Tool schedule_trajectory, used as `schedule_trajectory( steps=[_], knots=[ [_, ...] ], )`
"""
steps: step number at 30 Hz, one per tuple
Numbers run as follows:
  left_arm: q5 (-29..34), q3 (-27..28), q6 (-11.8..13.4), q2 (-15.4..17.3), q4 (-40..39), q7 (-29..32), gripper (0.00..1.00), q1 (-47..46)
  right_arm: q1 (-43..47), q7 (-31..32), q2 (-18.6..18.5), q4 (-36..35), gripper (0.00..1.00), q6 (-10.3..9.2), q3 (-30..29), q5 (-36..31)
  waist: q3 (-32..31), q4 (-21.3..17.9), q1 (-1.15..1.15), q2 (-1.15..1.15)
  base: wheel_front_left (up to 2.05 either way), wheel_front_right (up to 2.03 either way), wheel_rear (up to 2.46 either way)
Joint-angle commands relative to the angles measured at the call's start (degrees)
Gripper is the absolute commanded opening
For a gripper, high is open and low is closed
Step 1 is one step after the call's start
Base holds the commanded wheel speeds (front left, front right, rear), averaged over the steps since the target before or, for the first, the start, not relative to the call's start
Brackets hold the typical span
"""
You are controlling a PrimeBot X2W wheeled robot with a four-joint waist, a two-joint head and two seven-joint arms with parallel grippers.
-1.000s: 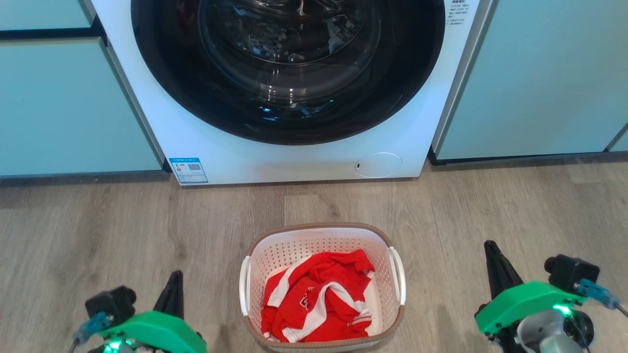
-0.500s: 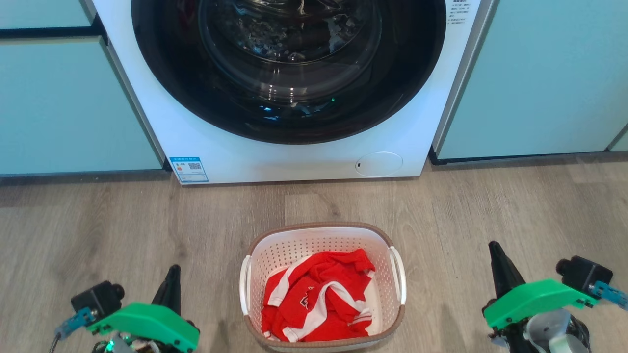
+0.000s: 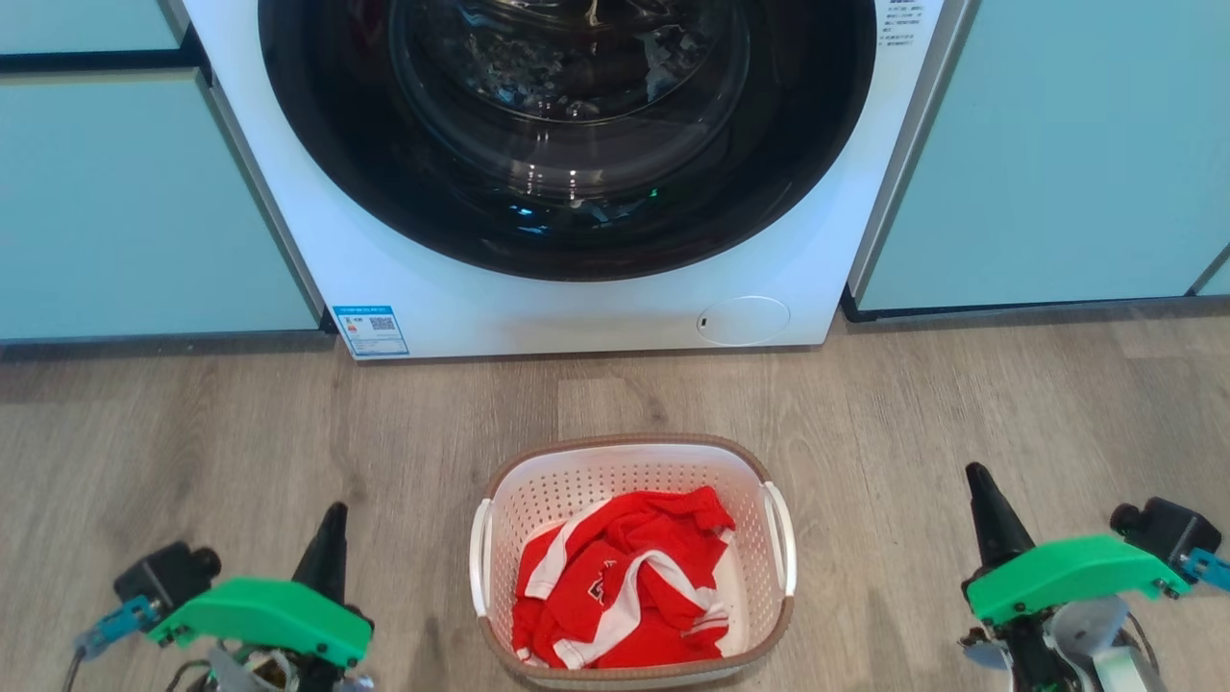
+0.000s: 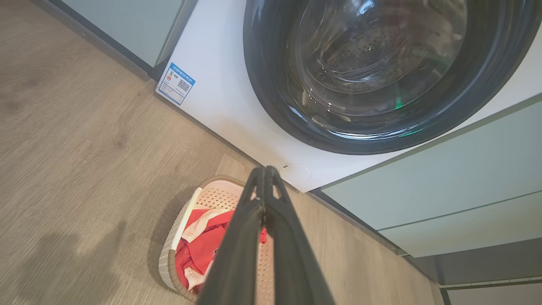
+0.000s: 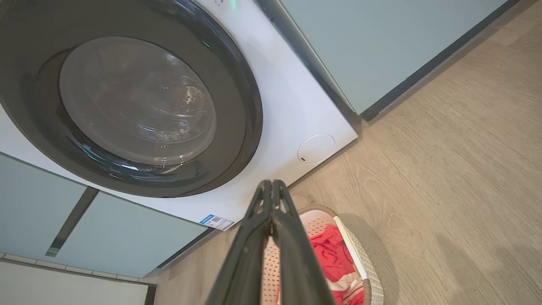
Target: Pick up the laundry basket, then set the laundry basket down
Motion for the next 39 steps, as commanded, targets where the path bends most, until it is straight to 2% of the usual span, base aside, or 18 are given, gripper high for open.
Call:
schedule_trajectory(
  steps=[1,39],
  knots=[
    [-1.6,2.3,-0.5,0.1,-1.3,0.3,0.00,-3.3,-3.0,0.3,-1.3,-1.6,0.00,-0.08,0.1,1.8,0.0,0.0,0.00,0.00,0.00,0.00,0.00],
    [-23.9,9.6,-6.2,-2.5,1.3,4.6,0.00,-7.0,-4.8,4.4,-1.5,-0.6,0.00,-0.12,-2.7,26.7,0.4,0.3,0.00,0.00,0.00,0.00,0.00]
  ],
)
